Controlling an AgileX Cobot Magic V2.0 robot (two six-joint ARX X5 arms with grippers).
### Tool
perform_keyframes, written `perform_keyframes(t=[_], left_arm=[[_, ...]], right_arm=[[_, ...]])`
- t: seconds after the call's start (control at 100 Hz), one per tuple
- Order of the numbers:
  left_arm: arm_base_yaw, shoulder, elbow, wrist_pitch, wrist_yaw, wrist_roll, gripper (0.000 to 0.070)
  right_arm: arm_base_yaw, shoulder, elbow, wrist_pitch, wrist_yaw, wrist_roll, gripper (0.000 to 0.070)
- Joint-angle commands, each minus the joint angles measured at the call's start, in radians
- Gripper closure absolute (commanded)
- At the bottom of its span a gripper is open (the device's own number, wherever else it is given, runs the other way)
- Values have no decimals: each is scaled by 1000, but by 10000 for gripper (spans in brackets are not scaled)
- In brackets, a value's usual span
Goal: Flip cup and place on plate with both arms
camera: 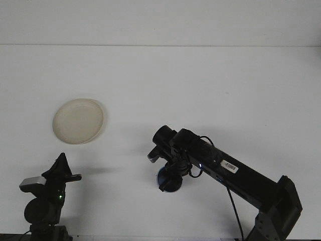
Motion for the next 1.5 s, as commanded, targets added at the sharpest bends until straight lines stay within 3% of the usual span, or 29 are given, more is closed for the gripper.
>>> perform_keyframes(t=[0.0,0.04,0.12,0.17,0.49,0.73,0.82,0.91,1.15,1.4,1.44,1.49], left_arm=[[0,-1,-20,13,-2,-7,688],[0,-1,-20,13,-1,-7,688],[0,-1,-20,13,-1,-7,688],[0,-1,-20,14,-1,-7,688],[0,-1,-4,14,16,-136,689],[0,0,36,3,188,-179,688],[0,0,73,-38,228,-229,688],[-1,17,134,-98,272,-227,687],[-1,228,356,-191,415,-111,686],[-40,647,686,-340,542,150,680],[-53,712,737,-378,573,179,659],[-73,787,798,-428,607,212,577]], right_arm=[[9,31,23,6,2,-10,696],[9,32,23,8,0,-14,651],[10,32,24,17,-3,-19,471],[10,31,25,18,-6,-20,405],[0,-47,196,-35,-2,-35,403],[-90,-240,270,102,16,-37,404],[-129,-341,223,192,53,-37,404],[-163,-463,108,311,106,-37,404],[-267,-873,-381,730,132,-35,407],[-352,-1215,-747,903,219,-29,407],[-358,-1253,-780,903,229,-28,407],[-363,-1294,-816,899,242,-26,407]])
